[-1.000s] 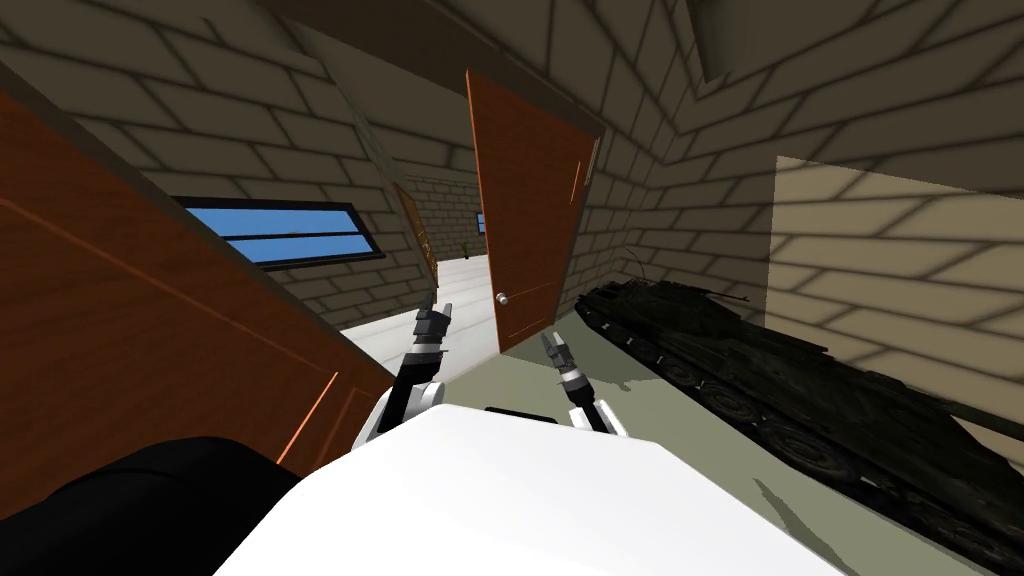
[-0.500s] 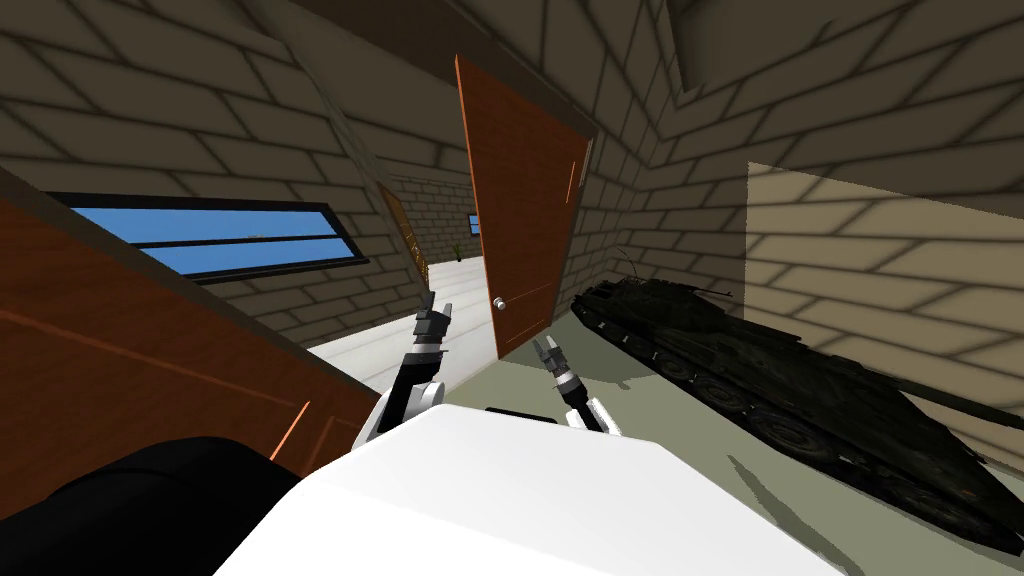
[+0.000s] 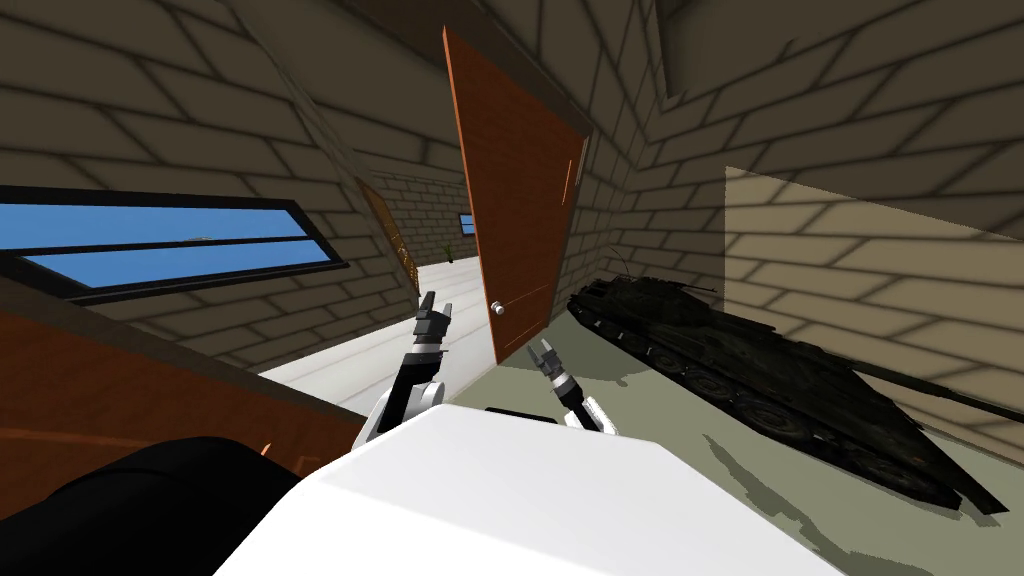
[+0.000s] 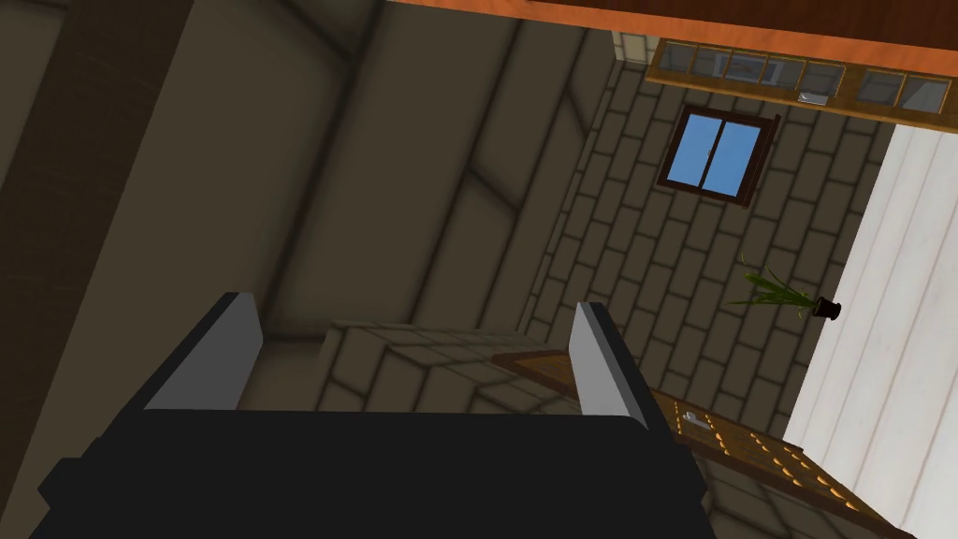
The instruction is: Pull the door open
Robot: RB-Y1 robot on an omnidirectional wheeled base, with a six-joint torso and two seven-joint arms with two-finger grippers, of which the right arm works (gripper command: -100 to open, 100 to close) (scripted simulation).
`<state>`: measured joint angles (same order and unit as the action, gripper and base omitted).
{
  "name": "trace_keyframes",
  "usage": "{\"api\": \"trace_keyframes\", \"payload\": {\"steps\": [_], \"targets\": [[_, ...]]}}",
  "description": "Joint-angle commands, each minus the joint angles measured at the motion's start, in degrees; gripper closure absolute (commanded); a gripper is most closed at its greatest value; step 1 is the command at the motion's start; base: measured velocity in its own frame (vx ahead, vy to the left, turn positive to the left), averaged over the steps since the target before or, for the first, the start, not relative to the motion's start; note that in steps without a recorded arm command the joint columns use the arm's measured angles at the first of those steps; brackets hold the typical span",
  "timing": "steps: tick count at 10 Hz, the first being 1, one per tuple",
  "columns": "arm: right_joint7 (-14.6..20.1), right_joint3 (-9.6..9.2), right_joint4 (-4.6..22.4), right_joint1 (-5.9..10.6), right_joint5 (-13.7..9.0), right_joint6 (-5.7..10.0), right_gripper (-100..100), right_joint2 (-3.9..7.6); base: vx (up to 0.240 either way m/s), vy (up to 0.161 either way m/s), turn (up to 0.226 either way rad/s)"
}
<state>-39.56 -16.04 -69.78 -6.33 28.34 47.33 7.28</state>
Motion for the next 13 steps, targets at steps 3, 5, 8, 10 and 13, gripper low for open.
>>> {"api": "trace_keyframes", "payload": {"steps": [3, 5, 8, 10, 13], "targets": [[-3.0, -1.35, 4.7, 1.85, 2.4, 2.01, -100, -0.03, 0.084, 0.082, -0.110], [-4.1, -1.85, 6.4, 2.60, 3.3, 2.72, -100, 0.00, 0.109, 0.081, -0.095], [-5.7, -2.59, 9.0, 3.71, 4.6, 3.78, -100, 0.03, 0.085, 0.087, -0.092], [-7.2, -3.32, 11.5, 4.79, 5.9, 4.80, -100, 0.06, 0.066, 0.060, -0.095], [-10.0, -4.59, 16.0, 6.69, 8.2, 6.62, -100, 0.07, 0.139, 0.112, -0.149]]}}
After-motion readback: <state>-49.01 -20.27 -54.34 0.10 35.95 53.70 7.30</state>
